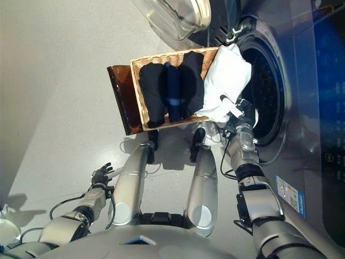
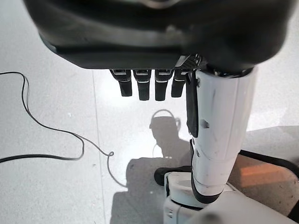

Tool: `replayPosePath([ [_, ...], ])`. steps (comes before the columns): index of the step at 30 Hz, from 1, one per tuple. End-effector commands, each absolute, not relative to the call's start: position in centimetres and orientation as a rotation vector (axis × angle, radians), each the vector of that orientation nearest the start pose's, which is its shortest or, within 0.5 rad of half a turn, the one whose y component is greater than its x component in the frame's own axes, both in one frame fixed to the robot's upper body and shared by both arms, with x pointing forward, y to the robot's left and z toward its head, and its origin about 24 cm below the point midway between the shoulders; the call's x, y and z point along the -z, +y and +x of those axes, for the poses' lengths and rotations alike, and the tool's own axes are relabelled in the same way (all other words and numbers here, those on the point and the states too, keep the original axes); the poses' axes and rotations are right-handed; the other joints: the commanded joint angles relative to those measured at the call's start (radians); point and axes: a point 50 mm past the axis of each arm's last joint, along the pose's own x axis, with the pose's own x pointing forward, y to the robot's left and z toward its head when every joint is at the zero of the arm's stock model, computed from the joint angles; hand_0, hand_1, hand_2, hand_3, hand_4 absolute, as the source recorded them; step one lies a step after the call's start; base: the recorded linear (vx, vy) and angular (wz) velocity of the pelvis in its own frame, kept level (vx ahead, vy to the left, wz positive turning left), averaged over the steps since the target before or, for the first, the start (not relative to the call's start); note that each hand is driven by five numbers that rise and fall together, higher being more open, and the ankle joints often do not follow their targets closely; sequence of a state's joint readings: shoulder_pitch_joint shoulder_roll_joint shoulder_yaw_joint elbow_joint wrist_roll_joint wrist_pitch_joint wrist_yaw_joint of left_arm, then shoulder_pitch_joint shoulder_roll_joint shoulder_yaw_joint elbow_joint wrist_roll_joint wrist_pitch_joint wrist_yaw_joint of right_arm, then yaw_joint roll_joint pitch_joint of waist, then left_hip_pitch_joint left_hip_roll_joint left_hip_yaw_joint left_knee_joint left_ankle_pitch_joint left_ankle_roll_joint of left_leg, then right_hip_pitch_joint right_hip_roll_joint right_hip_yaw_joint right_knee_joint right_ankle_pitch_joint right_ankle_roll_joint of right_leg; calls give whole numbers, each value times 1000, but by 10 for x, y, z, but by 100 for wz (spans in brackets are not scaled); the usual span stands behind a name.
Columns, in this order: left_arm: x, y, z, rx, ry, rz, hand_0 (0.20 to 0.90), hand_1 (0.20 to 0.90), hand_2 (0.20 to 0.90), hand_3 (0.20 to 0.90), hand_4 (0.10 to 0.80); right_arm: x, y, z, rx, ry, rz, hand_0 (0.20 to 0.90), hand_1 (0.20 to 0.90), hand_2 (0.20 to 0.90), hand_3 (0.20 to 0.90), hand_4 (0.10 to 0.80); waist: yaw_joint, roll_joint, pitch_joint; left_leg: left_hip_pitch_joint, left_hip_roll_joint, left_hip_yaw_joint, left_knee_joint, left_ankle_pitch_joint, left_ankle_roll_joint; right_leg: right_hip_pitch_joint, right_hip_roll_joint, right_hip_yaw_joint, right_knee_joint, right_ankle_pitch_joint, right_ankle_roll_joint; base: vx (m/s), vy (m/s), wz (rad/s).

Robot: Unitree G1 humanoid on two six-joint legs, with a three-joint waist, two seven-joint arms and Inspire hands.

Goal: Pick up the clothes and place them into the washing machine

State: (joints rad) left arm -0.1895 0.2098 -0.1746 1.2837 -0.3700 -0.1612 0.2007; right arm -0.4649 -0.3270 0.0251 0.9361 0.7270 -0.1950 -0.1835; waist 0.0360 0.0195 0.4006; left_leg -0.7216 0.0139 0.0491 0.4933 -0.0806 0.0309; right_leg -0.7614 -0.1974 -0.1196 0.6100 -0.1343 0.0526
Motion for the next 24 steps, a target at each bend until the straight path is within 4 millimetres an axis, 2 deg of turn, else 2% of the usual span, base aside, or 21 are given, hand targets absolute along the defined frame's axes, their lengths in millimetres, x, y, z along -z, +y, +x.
replayPosePath([
  [1, 149, 246, 122, -436, 1022, 101, 900, 900, 900, 900, 800, -16, -282, 304, 545, 36, 492, 200, 200, 200, 200, 300, -21, 17, -58, 35, -40, 21, -65, -9, -23, 64, -10, 43, -122, 53, 19, 51, 33, 1],
  [7, 150, 238, 126, -432, 1015, 74, 900, 900, 900, 900, 800, 11, -281, 287, 680, 28, 780, 200, 200, 200, 200, 300, -30, 24, -66, 89, -45, 28, -131, 11, -26, 114, -12, 52, -197, 84, 31, 43, 29, -5],
  [8, 150, 238, 125, -432, 1015, 75, 900, 900, 900, 900, 800, 12, -281, 287, 680, 28, 781, 200, 200, 200, 200, 300, -29, 24, -65, 91, -45, 28, -133, 12, -26, 116, -12, 52, -198, 85, 31, -70, 35, -10],
  [9, 150, 238, 126, -430, 1013, 72, 900, 900, 900, 900, 800, 14, -279, 285, 682, 28, 800, 200, 200, 200, 200, 300, -31, 24, -61, 85, -46, 39, -139, 40, -20, 112, -15, 47, -211, 114, 24, -76, 29, -8],
  [10, 150, 235, 127, -430, 1009, 62, 900, 900, 900, 900, 800, 18, -276, 282, 699, 20, 854, 200, 200, 200, 200, 300, -34, 26, -60, 93, -47, 41, -147, 43, -20, 118, -17, 49, -219, 120, 26, -76, 29, -4],
  [17, 150, 229, 129, -425, 997, 38, 900, 900, 900, 900, 800, 30, -274, 271, 749, 13, 949, 200, 200, 200, 200, 300, -39, 31, -62, 124, -50, 43, -182, 53, -24, 143, -19, 53, -248, 133, 32, 12, 9, -3],
  [24, 152, 222, 129, -418, 1009, 13, 900, 900, 900, 900, 800, 61, -266, 248, 836, 84, 1058, 200, 200, 200, 200, 300, -48, 32, -68, 134, -48, 40, -174, 48, -25, 161, -16, 53, -245, 123, 29, 5, -2, -2],
])
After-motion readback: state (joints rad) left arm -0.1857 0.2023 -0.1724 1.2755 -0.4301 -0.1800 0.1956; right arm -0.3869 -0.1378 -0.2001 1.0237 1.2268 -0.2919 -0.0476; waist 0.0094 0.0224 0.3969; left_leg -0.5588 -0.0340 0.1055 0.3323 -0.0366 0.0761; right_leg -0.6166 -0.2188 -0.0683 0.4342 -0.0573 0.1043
